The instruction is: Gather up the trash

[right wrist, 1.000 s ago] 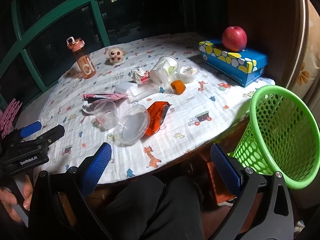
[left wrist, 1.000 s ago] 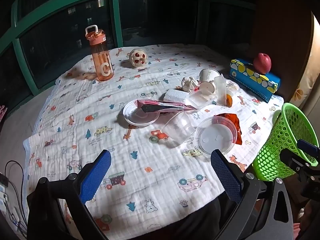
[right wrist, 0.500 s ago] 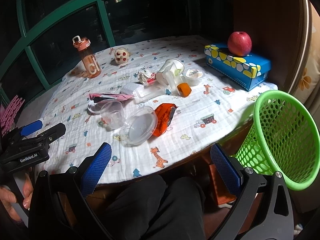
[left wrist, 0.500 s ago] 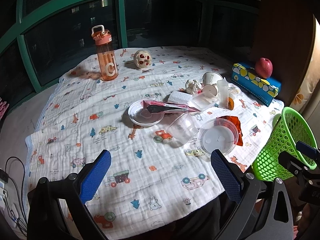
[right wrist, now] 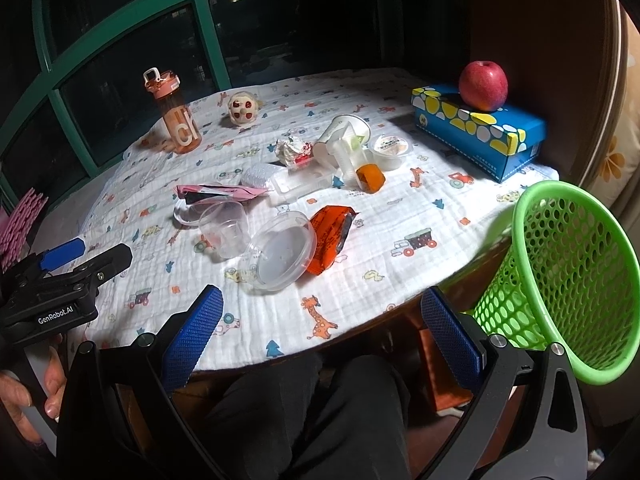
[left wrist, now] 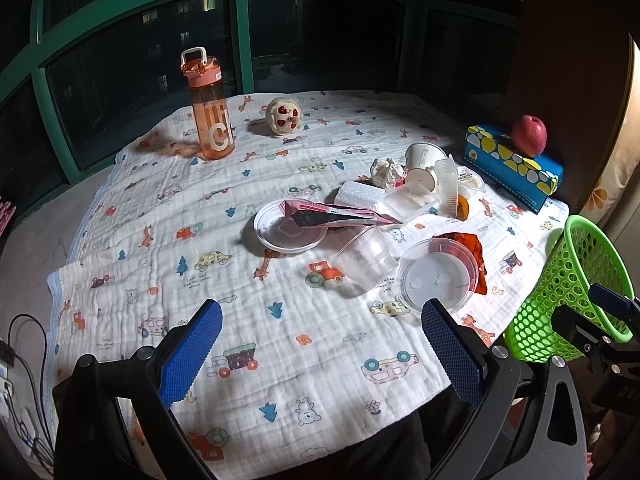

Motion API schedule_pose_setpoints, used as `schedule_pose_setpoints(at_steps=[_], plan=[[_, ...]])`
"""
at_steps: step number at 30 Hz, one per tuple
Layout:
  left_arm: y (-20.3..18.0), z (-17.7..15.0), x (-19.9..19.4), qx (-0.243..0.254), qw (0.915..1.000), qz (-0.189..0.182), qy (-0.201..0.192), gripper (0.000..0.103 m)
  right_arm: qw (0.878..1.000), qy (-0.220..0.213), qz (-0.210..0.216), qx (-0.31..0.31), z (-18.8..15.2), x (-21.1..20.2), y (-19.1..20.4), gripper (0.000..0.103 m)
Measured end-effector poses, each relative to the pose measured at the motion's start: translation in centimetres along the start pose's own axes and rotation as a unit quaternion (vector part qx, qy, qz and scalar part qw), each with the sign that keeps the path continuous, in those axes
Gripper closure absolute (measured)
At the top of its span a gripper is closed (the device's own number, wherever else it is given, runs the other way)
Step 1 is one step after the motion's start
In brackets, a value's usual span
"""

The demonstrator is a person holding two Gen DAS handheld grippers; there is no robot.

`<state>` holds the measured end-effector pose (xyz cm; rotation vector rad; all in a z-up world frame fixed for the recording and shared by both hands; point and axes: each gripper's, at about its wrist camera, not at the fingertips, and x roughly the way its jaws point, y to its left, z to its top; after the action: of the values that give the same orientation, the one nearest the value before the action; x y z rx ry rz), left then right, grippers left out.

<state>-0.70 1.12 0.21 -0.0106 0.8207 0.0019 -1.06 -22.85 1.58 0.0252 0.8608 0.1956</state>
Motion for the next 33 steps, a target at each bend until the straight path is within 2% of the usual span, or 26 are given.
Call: schedule_pose_setpoints(at_steps=[33], plan=[[0.0,2.1,2.4,0.007,0.9999,0.002,0.013,0.006,1.0,0.009,-0.009,0.005,1.6,2.0,-0.7,0.005]])
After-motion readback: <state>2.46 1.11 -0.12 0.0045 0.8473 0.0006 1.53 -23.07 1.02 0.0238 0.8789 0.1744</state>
